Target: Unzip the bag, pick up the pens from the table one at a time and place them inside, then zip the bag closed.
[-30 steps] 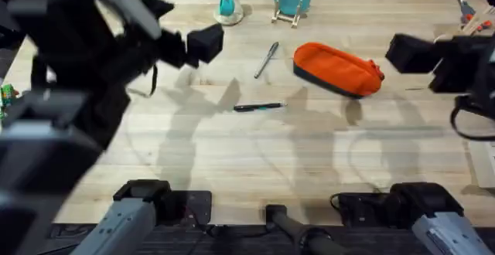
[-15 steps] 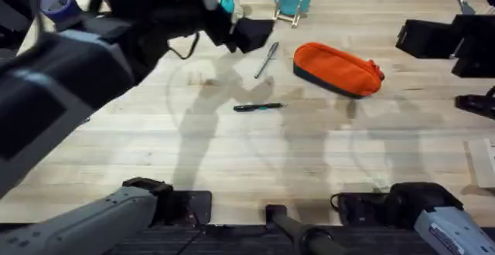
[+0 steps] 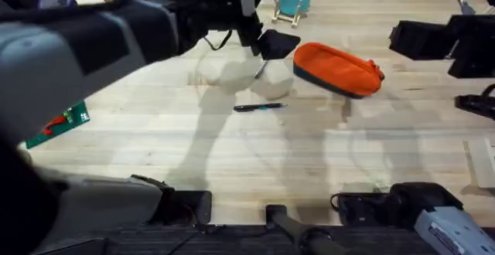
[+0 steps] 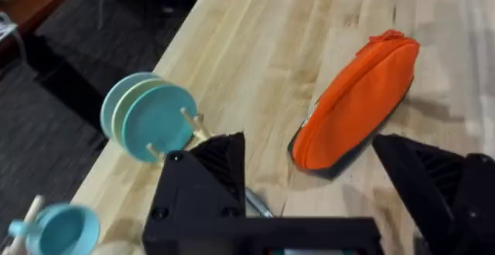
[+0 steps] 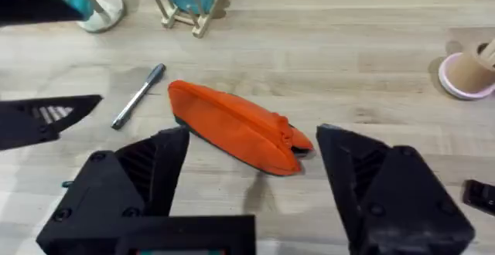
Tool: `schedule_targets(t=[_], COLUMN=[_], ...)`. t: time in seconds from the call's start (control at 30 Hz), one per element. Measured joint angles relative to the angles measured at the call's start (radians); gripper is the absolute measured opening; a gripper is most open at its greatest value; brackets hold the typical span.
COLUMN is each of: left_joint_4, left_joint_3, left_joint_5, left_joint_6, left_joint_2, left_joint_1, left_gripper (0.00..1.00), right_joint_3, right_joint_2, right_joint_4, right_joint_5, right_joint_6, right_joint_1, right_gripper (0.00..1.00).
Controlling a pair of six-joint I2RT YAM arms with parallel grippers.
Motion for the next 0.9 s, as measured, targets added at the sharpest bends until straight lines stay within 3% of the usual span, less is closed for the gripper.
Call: schedule_targets(t=[0.37,0.9], left_joint_4=[0.016,0.024], left_joint_3=[0.101,0.102], left_joint_5=[0.114,0.121], left_joint_6=[0.023,0.03], left_joint_2=[0.183,0.21], left_joint_1=[-0.06,-0.064], left_gripper=[0.993,0.993], right_joint_3=[0.0,0.0], right_joint_2=[0.0,0.0], right_joint_4=[-0.001,-0.002], right_joint_5=[-0.007,-0.007], right_joint_6=[0.0,0.0], right_joint_1=[0.0,0.0], right_gripper=[0.995,0.996])
